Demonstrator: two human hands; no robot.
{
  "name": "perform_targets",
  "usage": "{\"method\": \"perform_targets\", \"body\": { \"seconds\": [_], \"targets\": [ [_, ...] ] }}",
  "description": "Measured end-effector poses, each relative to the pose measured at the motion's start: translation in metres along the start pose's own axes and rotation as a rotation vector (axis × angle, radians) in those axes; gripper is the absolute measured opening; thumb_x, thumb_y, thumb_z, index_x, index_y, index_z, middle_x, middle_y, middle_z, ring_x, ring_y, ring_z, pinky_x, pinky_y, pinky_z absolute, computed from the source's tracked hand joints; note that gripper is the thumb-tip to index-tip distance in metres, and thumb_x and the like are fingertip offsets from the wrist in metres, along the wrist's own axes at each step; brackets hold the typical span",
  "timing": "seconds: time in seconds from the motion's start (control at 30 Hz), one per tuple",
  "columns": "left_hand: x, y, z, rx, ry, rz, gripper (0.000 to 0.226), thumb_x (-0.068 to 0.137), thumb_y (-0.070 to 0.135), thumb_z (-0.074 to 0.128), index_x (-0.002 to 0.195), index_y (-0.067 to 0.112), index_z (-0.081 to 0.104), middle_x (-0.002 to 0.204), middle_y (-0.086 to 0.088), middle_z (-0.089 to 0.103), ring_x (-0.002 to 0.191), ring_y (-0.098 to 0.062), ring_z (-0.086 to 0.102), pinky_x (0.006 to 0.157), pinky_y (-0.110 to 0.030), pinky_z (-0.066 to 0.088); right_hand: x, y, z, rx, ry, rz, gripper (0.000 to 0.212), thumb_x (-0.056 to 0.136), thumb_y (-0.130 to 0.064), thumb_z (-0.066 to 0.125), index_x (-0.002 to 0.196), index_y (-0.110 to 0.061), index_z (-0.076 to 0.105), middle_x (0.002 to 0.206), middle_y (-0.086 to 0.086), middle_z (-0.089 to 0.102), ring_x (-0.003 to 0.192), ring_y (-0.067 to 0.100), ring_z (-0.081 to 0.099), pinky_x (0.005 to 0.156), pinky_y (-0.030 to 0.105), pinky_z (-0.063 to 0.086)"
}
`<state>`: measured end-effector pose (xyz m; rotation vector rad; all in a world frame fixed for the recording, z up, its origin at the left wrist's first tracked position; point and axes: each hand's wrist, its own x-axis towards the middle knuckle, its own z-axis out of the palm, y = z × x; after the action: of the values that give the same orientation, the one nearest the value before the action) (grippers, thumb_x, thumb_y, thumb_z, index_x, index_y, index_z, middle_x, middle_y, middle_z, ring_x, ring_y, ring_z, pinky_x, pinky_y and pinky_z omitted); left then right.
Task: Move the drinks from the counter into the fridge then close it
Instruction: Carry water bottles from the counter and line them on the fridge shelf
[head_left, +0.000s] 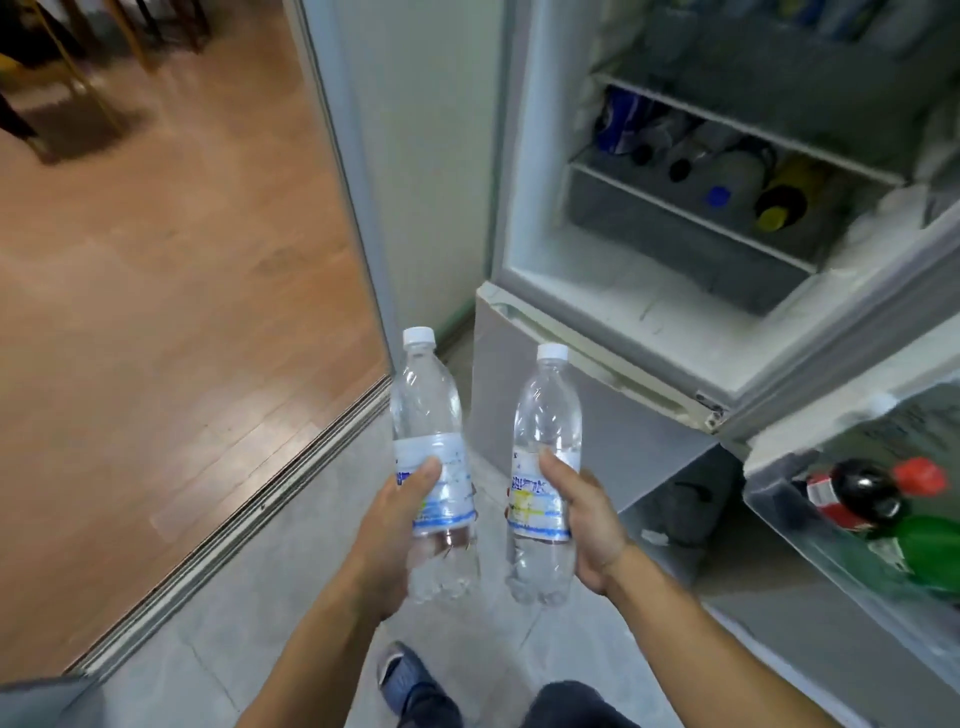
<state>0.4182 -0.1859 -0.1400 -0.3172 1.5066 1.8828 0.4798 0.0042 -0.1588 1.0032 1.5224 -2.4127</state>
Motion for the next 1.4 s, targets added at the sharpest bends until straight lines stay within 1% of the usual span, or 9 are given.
{"method": "perform_targets", "body": {
  "seconds": [0.27, 0.47, 0.57, 0.73, 0.87, 0.97, 1.1, 1.27, 1.4],
  "targets": [
    [0.069, 0.078, 0.031, 0.100, -0.272, 0.040, 0.073, 0.066, 0.056, 0.073, 0.118, 0.007, 0.063, 0.092, -0.012, 0.073, 0.075, -0.025, 0.070, 0.063, -0.034, 0.054, 0.013, -0.057, 0.019, 0.125, 0.214, -0.191, 0.065, 0.071, -0.045, 0.074, 0.120, -0.003, 0.064, 0.094, 0.015, 0.076, 0.080, 0.025, 0.074, 0.066, 0.034, 0.059],
    [0.109, 0.130, 0.104, 0.163, -0.435, 0.132, 0.066, 0.072, 0.055, 0.068, 0.122, 0.013, 0.063, 0.109, -0.016, 0.072, 0.095, -0.033, 0.070, 0.078, -0.043, 0.055, 0.029, -0.117, 0.010, 0.205, 0.328, -0.325, 0.067, 0.066, -0.046, 0.080, 0.119, -0.007, 0.065, 0.100, 0.019, 0.076, 0.085, 0.032, 0.075, 0.064, 0.035, 0.059],
    [0.125, 0.161, 0.140, 0.231, -0.488, 0.197, 0.063, 0.069, 0.060, 0.077, 0.114, 0.017, 0.067, 0.101, -0.016, 0.074, 0.083, -0.030, 0.072, 0.066, -0.038, 0.056, 0.042, -0.154, 0.002, 0.211, 0.389, -0.434, 0.060, 0.070, -0.048, 0.079, 0.116, -0.011, 0.066, 0.100, 0.017, 0.076, 0.090, 0.035, 0.074, 0.067, 0.036, 0.061],
    [0.152, 0.214, 0.197, 0.284, -0.533, 0.292, 0.057, 0.067, 0.072, 0.071, 0.105, 0.029, 0.071, 0.097, -0.009, 0.076, 0.077, -0.026, 0.073, 0.061, -0.035, 0.056, 0.069, -0.230, -0.016, 0.250, 0.432, -0.532, 0.042, 0.082, -0.043, 0.076, 0.114, -0.017, 0.066, 0.102, 0.014, 0.076, 0.092, 0.033, 0.074, 0.081, 0.048, 0.061],
    [0.178, 0.246, 0.240, 0.256, -0.468, 0.294, 0.070, 0.071, 0.076, 0.057, 0.116, 0.024, 0.065, 0.100, -0.009, 0.075, 0.077, -0.025, 0.071, 0.055, -0.032, 0.053, 0.086, -0.291, -0.035, 0.291, 0.504, -0.696, 0.053, 0.067, -0.039, 0.076, 0.115, -0.021, 0.063, 0.101, 0.008, 0.076, 0.085, 0.020, 0.073, 0.072, 0.035, 0.060],
    [0.201, 0.270, 0.272, 0.180, -0.468, 0.272, 0.050, 0.084, 0.063, 0.060, 0.113, 0.021, 0.064, 0.094, -0.010, 0.074, 0.068, -0.022, 0.071, 0.054, -0.034, 0.055, 0.101, -0.335, -0.048, 0.291, 0.591, -0.799, 0.052, 0.069, -0.030, 0.078, 0.116, -0.023, 0.060, 0.110, 0.007, 0.073, 0.097, 0.023, 0.071, 0.085, 0.040, 0.059],
    [0.237, 0.304, 0.322, 0.106, -0.479, 0.407, 0.032, 0.089, 0.036, 0.067, 0.116, 0.019, 0.061, 0.102, -0.006, 0.075, 0.087, -0.024, 0.074, 0.071, -0.040, 0.059, 0.126, -0.390, -0.068, 0.276, 0.651, -0.882, 0.048, 0.080, -0.023, 0.081, 0.122, -0.023, 0.056, 0.112, 0.000, 0.071, 0.103, 0.020, 0.070, 0.090, 0.040, 0.057],
    [0.282, 0.332, 0.378, 0.162, -0.475, 0.584, 0.055, 0.087, 0.021, 0.073, 0.135, 0.012, 0.049, 0.125, -0.011, 0.065, 0.110, -0.026, 0.066, 0.088, -0.043, 0.058, 0.157, -0.435, -0.090, 0.100, 0.753, -0.986, 0.034, 0.084, -0.021, 0.078, 0.113, -0.024, 0.060, 0.100, -0.013, 0.072, 0.088, -0.003, 0.068, 0.072, 0.017, 0.054],
    [0.312, 0.347, 0.407, 0.288, -0.478, 0.787, 0.052, 0.088, 0.013, 0.071, 0.134, 0.011, 0.045, 0.132, -0.012, 0.059, 0.119, -0.026, 0.060, 0.094, -0.042, 0.055, 0.182, -0.462, -0.102, 0.063, 0.823, -1.016, 0.051, 0.084, -0.023, 0.078, 0.126, -0.017, 0.051, 0.109, -0.009, 0.064, 0.096, 0.001, 0.063, 0.067, 0.009, 0.052]
  ]
}}
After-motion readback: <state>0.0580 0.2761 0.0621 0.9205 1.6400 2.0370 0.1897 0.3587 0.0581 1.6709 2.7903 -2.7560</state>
